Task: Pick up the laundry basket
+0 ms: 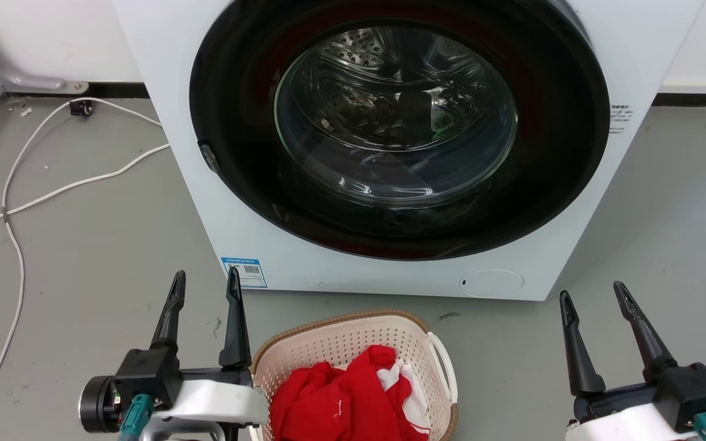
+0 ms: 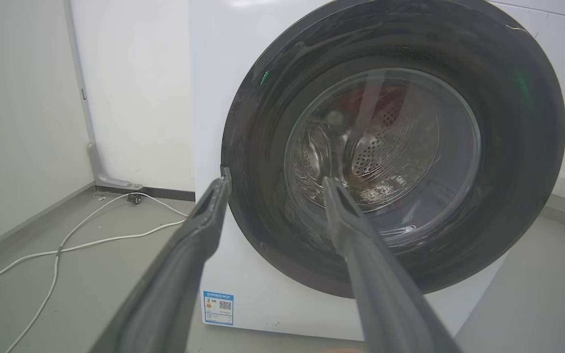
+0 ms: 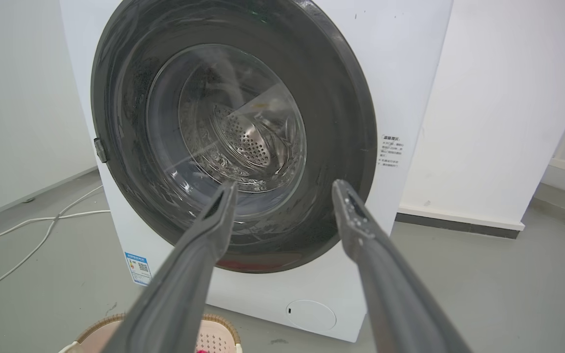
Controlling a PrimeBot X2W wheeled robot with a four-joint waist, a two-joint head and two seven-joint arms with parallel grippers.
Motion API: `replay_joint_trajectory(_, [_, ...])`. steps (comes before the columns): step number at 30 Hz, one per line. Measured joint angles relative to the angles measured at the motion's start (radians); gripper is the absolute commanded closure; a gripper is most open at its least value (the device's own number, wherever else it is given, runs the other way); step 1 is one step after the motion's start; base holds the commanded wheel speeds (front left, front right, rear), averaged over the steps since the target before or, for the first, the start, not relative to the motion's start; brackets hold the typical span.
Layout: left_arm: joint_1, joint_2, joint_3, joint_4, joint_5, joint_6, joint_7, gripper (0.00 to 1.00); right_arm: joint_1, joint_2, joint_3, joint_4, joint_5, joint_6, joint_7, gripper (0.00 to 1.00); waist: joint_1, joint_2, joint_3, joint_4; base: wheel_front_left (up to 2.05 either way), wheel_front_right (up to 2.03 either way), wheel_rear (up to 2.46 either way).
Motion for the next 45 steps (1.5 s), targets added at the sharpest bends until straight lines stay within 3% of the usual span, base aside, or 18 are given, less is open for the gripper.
replay_joint_trajectory(7, [0.002,0.000,-0.004,-0.004,0.046,0.009,-0.012,0.00,0.007,0.000,0.000,-0.006,-0.044,0.000,-0.012,0.00,0.0000,0.0000,0.002,0.003,0.00,0.00,0.00])
replay_joint_trajectory(32, [0.005,0.000,0.000,0.004,0.050,0.018,-0.013,0.00,0.008,0.000,-0.001,-0.001,-0.036,0.000,-0.012,0.00,0.0000,0.0000,0.002,0.000,0.00,0.00,0.00])
replay_joint_trajectory(40, [-0.002,0.001,0.019,0.077,0.038,0.008,-0.013,0.00,-0.004,0.000,0.014,0.036,-0.036,0.000,-0.012,0.00,0.0000,0.0000,0.012,0.004,0.00,0.00,0.00])
replay_joint_trajectory(45, [-0.053,0.000,0.047,0.185,0.052,-0.015,-0.013,0.00,-0.072,-0.001,0.063,0.138,-0.089,0.000,-0.012,0.00,0.0000,0.0000,0.061,0.008,0.00,0.00,0.00])
